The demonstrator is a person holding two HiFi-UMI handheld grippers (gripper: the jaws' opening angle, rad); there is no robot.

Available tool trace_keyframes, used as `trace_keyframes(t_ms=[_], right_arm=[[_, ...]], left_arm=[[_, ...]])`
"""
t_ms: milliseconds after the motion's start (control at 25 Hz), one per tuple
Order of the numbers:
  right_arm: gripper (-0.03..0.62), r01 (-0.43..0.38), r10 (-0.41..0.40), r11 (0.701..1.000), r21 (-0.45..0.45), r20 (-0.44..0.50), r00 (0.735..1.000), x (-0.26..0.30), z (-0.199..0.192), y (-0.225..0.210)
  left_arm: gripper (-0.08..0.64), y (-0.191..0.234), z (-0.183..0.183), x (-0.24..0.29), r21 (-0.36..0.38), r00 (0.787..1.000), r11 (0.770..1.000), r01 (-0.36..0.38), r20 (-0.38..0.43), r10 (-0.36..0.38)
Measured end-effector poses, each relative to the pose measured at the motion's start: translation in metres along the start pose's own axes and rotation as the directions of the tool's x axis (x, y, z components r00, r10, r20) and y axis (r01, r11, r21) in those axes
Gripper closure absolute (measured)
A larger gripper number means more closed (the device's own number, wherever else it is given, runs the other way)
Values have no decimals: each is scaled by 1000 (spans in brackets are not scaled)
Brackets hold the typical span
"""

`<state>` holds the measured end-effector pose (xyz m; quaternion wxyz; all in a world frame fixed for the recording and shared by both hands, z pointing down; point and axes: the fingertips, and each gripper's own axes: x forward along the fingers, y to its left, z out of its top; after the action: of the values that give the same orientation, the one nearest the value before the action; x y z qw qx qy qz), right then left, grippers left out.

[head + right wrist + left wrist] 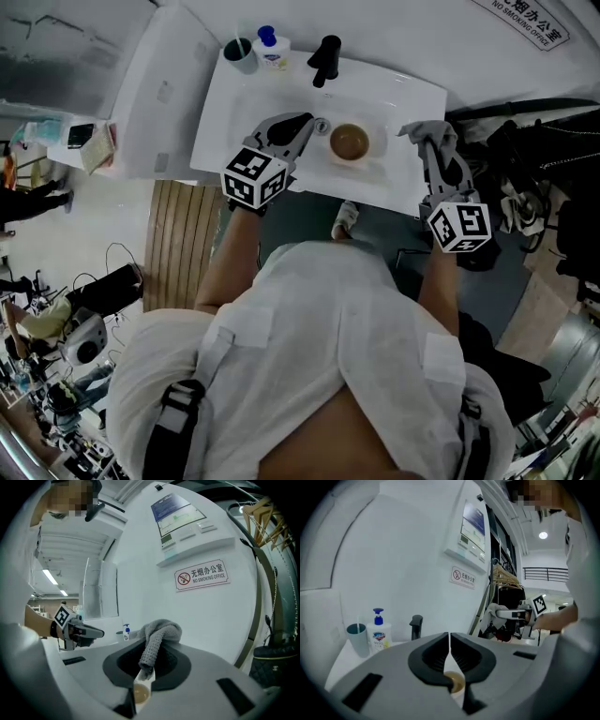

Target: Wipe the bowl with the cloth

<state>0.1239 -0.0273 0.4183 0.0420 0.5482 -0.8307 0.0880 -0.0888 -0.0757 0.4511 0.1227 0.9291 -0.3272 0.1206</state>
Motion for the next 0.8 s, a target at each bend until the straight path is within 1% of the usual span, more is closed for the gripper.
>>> trace_keyframes(t_ms=[120, 280, 440, 560, 680, 760, 800], right_arm=[[554, -12, 12, 1000, 1, -4, 1000, 11, 1, -18], [554, -37, 37, 999, 5, -4, 999, 24, 2, -31], [554, -78, 78, 997, 3, -14, 997, 37, -3, -40], [554, -96, 97, 995, 9, -28, 995, 49, -9, -42], [554, -112, 113, 994, 17, -45, 993, 57, -17, -42], [554, -116, 117, 993, 22, -54, 992, 60, -20, -45], [554, -117, 118, 993, 24, -57, 991, 63, -21, -46]], left_arm=[[541, 0, -7, 24, -6, 999, 1000, 7, -35, -8], [541, 5, -17, 48, -16, 996, 1000, 0, -88, -1], [541, 13, -35, 70, -39, 990, 999, -22, -141, 17], [540, 17, -52, 85, -65, 984, 998, -11, -180, 0], [540, 17, -76, 99, -82, 970, 997, 6, -243, -25], [540, 17, -96, 109, -90, 952, 996, 12, -302, -39], [535, 18, -109, 114, -102, 940, 995, 13, -337, -47]])
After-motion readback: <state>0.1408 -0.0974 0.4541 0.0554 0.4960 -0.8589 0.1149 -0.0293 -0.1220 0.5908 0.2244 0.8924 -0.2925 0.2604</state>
